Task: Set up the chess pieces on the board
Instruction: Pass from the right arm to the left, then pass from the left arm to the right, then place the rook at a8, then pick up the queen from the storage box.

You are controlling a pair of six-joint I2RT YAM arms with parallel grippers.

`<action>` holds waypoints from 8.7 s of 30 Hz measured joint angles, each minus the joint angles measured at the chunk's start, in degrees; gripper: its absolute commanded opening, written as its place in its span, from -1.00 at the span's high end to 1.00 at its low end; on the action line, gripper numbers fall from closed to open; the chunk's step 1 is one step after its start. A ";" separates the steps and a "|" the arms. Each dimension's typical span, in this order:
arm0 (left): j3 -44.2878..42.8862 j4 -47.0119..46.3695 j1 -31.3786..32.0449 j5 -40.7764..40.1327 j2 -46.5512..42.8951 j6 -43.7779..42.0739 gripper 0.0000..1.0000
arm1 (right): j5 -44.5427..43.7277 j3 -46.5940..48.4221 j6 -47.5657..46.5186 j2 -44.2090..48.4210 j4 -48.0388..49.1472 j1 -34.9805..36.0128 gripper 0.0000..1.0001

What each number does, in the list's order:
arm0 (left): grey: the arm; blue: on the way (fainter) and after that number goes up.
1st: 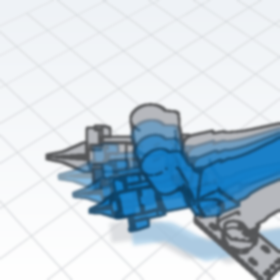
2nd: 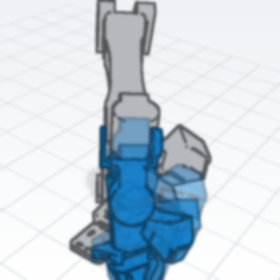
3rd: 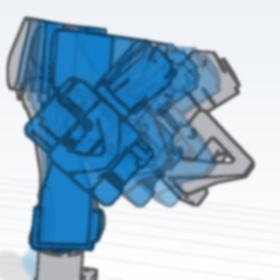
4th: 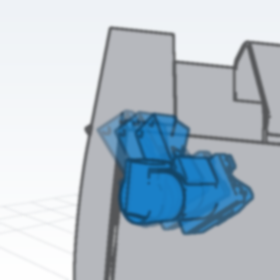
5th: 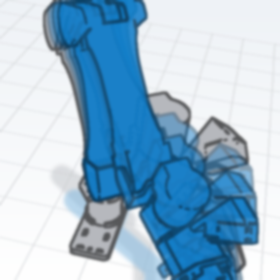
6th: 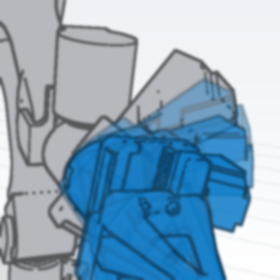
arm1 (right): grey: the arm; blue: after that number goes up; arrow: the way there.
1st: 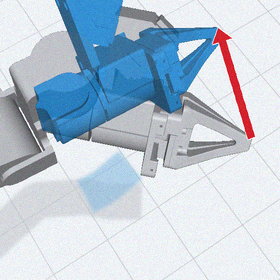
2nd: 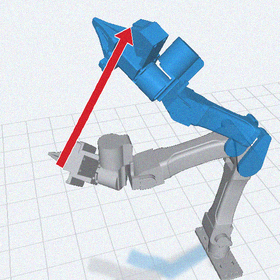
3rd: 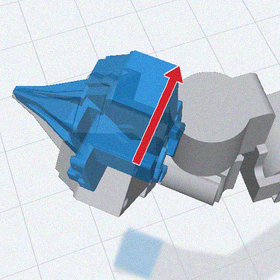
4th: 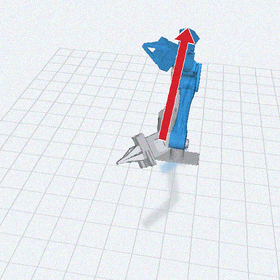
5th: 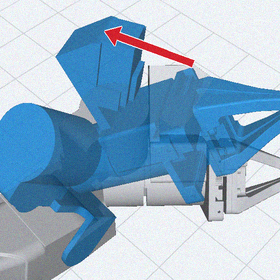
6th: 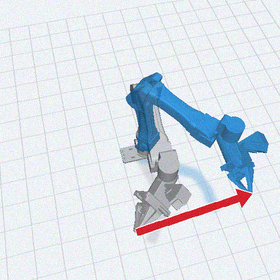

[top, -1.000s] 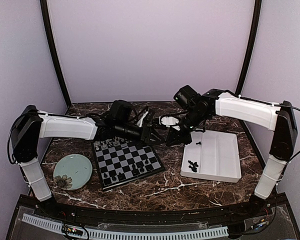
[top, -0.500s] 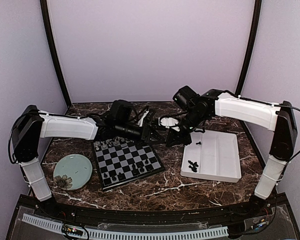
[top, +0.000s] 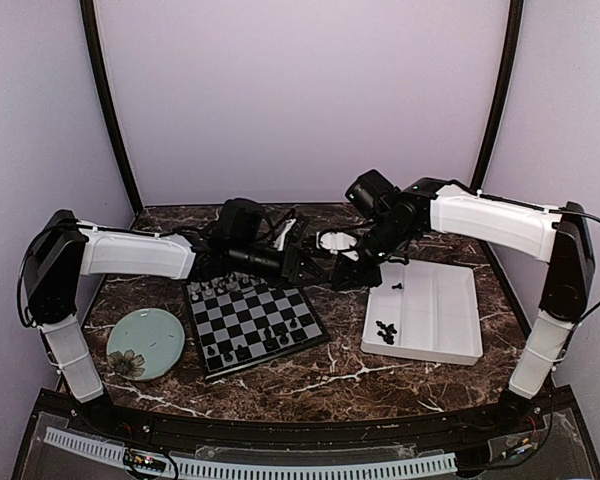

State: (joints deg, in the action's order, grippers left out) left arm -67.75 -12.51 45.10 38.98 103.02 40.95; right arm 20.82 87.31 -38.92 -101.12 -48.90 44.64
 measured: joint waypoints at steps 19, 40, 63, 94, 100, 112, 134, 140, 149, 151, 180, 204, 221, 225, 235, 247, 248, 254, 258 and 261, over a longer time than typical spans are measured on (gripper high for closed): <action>2.86 -9.94 -3.30 -2.89 -4.50 0.72 0.92 | 22.21 -1.44 11.61 6.99 3.78 -19.32 0.16; 6.10 -26.84 -3.63 -8.44 -6.60 4.42 0.91 | 50.23 -12.41 74.10 4.02 57.55 -18.21 -0.15; 6.99 -32.54 -3.63 -7.34 -6.56 8.02 0.91 | 50.45 -12.00 82.05 -0.02 64.74 -14.88 0.17; 7.04 -31.63 -3.63 -7.54 -6.08 7.19 0.27 | 49.59 -9.18 78.29 -1.46 61.51 -14.82 0.93; 10.25 -20.63 -3.63 -13.64 -12.94 0.07 -0.06 | 39.43 2.56 49.64 -1.95 32.39 -13.92 0.93; 17.33 -3.45 -3.89 -30.14 -33.05 -10.34 -0.17 | 11.61 4.22 17.51 -4.35 6.03 -3.06 0.95; 21.09 3.26 -6.23 -41.46 -37.35 -9.66 -0.19 | -10.51 6.71 6.14 -16.02 -2.78 9.27 0.96; 21.09 3.67 -6.23 -41.46 -37.35 -9.60 -0.19 | -11.76 8.00 6.12 -17.20 -3.04 9.49 0.96; 21.09 3.67 -6.27 -41.46 -37.35 -9.42 -0.19 | -12.17 8.50 5.92 -17.88 -2.99 9.81 0.95; 21.09 3.69 -6.27 -41.46 -37.35 -9.40 -0.19 | -12.28 8.52 5.92 -18.25 -2.99 9.84 0.95; 21.24 3.65 -6.29 -40.94 -36.22 -9.01 -0.19 | -12.83 10.71 6.36 -18.82 -3.02 10.47 0.53; 20.81 3.65 -6.32 -37.00 -31.93 -10.12 -0.17 | -15.78 -5.95 4.46 -2.84 -3.34 -8.87 0.59; 19.87 3.67 -6.32 -35.98 -31.67 -10.27 -0.17 | -14.16 -18.40 5.68 -1.33 -0.68 -8.20 0.60; 19.87 3.65 -6.32 -35.60 -31.36 -10.25 -0.16 | -12.72 -18.71 6.58 -1.29 -0.28 -8.17 0.62; 19.87 3.65 -6.32 -35.32 -31.28 -10.23 -0.16 | -11.89 -19.67 8.63 -1.29 -0.20 -8.13 0.53; 19.87 3.65 -6.32 -35.15 -31.28 -9.70 -0.16 | -11.37 -21.16 10.32 -1.31 -0.72 -7.50 0.40; 19.87 3.65 -6.32 -35.12 -31.28 -9.68 -0.16 | -11.30 -21.16 10.49 -1.31 -0.90 -7.50 0.38; 19.87 3.63 -6.32 -34.99 -30.64 -9.27 -0.16 | -10.97 -21.14 11.02 -1.31 -1.99 -6.95 0.28; 19.87 3.63 -6.32 -34.97 -30.60 -9.22 -0.16 | -11.69 -21.35 11.69 -1.53 -1.81 -6.25 0.32; 19.87 3.63 -6.32 -34.97 -30.60 -9.20 -0.16 | -12.39 -21.53 12.35 -2.12 -0.96 -6.03 0.39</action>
State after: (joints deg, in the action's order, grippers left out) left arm -47.88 -8.88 38.79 4.01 72.42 31.75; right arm 8.43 65.78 -26.57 -103.24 -49.87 38.61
